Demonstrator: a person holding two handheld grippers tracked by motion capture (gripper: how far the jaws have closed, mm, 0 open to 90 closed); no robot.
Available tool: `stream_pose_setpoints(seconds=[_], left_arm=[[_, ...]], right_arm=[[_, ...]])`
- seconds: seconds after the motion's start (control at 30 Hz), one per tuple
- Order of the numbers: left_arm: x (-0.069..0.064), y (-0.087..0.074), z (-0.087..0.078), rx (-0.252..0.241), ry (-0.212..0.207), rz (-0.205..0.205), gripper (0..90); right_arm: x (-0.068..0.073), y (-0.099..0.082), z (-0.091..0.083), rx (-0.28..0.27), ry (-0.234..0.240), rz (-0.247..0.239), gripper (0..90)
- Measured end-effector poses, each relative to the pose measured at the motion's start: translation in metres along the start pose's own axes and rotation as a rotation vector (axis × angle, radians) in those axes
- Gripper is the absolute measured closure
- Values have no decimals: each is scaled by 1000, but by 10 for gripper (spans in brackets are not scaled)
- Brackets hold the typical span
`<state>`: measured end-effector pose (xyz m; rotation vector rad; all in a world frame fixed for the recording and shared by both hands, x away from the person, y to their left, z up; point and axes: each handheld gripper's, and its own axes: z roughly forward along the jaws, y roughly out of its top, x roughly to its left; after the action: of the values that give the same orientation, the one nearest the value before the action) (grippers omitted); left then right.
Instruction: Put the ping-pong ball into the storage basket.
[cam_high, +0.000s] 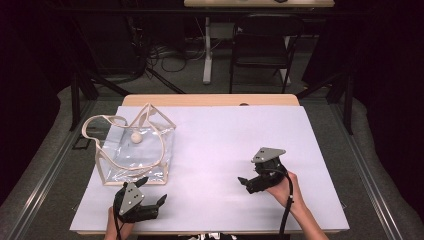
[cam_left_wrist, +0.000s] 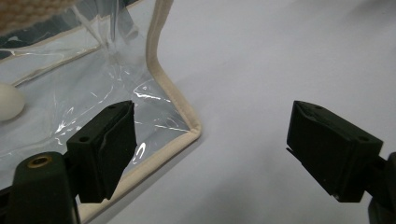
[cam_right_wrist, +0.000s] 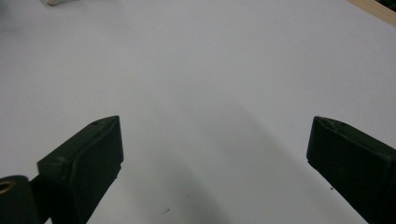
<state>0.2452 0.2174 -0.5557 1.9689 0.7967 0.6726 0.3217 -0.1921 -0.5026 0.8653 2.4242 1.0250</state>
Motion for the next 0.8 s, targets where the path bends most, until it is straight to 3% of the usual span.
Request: stream_pose_setpoints(seconds=[0.37,0.8], left_arm=[[0,0,0,2,0,-1,161],[-1,0,1,5,2,-1,162]], right_arm=[[0,-27,-4,33,-24,16,35],[-1,-59,-10,5,-53,60,31]])
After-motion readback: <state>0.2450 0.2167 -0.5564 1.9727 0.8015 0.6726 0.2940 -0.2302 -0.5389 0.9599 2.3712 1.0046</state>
